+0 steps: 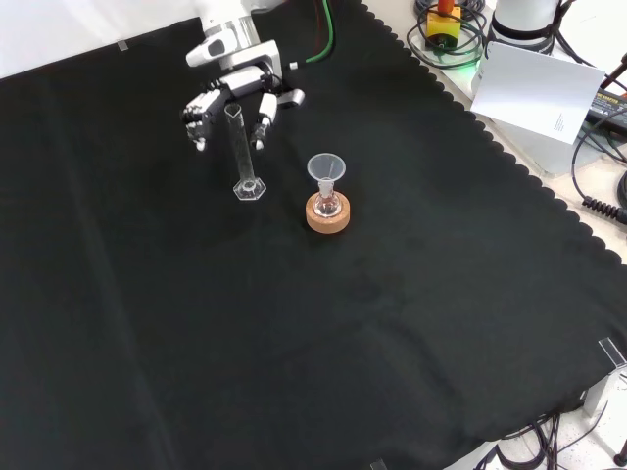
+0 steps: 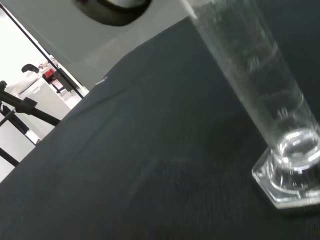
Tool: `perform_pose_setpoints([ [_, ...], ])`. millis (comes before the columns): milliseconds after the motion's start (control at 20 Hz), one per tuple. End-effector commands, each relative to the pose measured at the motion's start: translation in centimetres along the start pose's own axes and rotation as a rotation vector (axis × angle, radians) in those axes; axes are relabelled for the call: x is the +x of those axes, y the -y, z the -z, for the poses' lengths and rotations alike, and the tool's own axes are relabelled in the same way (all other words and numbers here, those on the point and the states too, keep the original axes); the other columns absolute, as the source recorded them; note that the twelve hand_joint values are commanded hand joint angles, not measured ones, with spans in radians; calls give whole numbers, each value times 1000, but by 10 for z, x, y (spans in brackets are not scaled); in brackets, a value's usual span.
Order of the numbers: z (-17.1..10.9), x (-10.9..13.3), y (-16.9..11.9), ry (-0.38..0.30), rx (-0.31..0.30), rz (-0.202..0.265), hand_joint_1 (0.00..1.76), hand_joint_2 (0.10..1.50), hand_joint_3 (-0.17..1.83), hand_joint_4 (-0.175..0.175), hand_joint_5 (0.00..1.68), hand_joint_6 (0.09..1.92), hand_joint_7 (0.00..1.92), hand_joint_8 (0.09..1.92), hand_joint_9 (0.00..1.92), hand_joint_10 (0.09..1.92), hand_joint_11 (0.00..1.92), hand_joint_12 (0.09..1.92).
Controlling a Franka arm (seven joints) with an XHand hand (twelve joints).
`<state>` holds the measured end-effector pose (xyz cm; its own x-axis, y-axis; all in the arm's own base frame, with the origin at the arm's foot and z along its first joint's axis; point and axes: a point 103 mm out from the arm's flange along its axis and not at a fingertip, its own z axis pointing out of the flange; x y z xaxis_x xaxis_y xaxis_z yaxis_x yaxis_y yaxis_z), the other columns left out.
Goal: Put the graduated cylinder back on the table.
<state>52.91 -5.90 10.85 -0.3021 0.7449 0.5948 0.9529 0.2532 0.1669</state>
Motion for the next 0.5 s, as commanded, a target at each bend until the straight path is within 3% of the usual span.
perform_pose_setpoints([
  [50,35,13,5,19,19,-22,747,852,-174,-100,222,329,91,763,591,87,46,1470],
  [300,67,35,17,80,-2,-33,708,828,-161,-106,209,131,2,675,474,87,0,1435],
  [500,100,59,38,119,-45,-37,700,824,-158,-107,209,100,0,661,466,87,0,1428],
])
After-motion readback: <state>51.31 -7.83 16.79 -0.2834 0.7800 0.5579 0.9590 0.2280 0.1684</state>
